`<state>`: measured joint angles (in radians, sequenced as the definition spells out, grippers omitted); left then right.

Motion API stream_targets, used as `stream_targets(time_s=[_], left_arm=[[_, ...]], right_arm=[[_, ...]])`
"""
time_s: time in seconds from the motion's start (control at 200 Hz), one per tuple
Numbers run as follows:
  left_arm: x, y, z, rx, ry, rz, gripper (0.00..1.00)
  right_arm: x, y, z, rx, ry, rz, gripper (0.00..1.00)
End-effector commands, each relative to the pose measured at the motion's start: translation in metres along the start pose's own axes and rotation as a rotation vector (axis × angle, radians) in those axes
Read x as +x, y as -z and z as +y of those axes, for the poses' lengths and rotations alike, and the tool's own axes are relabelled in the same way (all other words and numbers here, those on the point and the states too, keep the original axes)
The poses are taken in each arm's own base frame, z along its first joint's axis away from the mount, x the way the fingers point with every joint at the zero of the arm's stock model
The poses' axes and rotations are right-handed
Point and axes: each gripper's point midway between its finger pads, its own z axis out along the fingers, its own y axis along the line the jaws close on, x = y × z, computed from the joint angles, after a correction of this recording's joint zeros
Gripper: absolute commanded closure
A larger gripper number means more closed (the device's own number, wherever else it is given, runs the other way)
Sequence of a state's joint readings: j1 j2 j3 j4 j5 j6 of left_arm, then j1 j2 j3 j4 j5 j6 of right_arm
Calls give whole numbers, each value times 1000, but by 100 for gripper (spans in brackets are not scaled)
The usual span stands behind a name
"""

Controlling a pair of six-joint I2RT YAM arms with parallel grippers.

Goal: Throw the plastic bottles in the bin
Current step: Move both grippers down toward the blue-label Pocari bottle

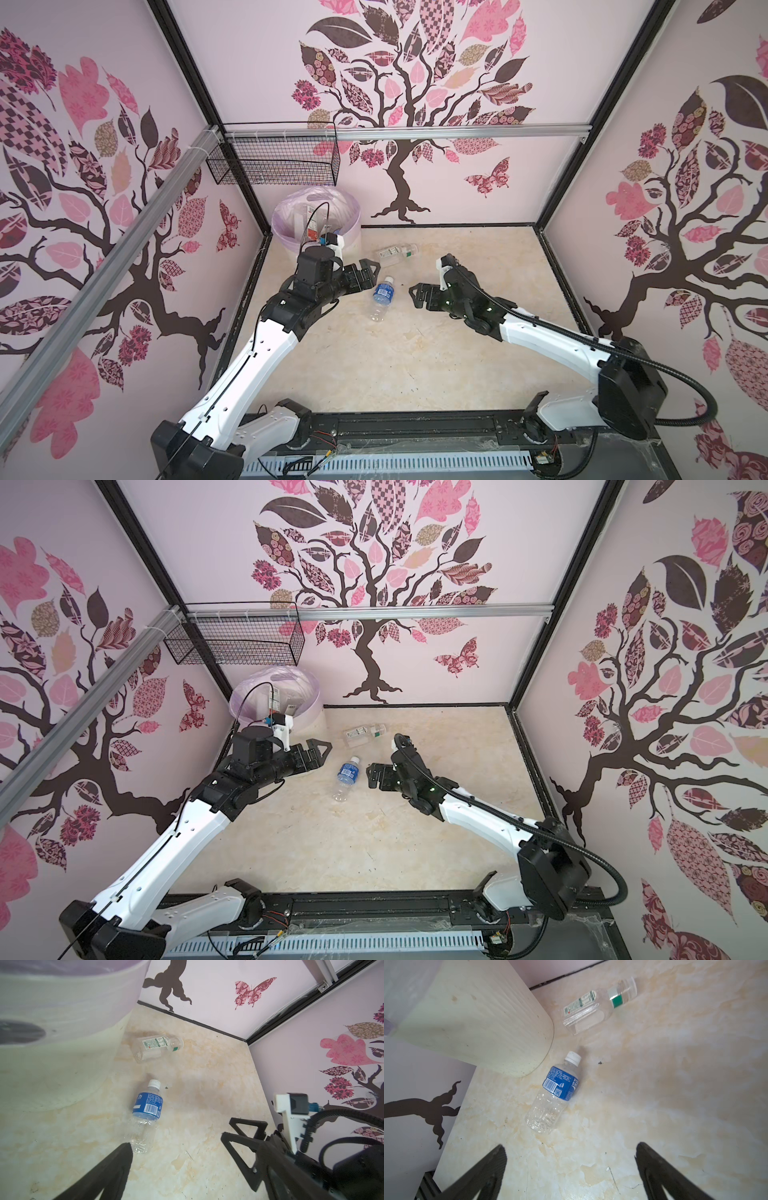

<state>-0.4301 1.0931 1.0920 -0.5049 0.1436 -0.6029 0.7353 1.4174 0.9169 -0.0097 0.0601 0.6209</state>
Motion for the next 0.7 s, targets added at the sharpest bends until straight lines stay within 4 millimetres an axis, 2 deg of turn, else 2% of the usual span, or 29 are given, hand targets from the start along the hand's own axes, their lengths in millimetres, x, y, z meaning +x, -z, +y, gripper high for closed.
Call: stream_targets(time_s=[0.0, 0.235, 0.45, 0.695], left_arm=[[25, -3, 15, -7, 68, 67, 2], [45, 2, 50, 21, 231, 78, 2], [56, 8, 59, 23, 252, 76, 2], [64, 11, 78, 9, 281, 86, 2]], right_arm=[[10, -19, 5, 31, -33, -2, 1], [45, -60, 28, 60, 22, 68, 0], [60, -90, 40, 98, 47, 96, 0], [78, -121, 43, 151, 79, 137, 0]])
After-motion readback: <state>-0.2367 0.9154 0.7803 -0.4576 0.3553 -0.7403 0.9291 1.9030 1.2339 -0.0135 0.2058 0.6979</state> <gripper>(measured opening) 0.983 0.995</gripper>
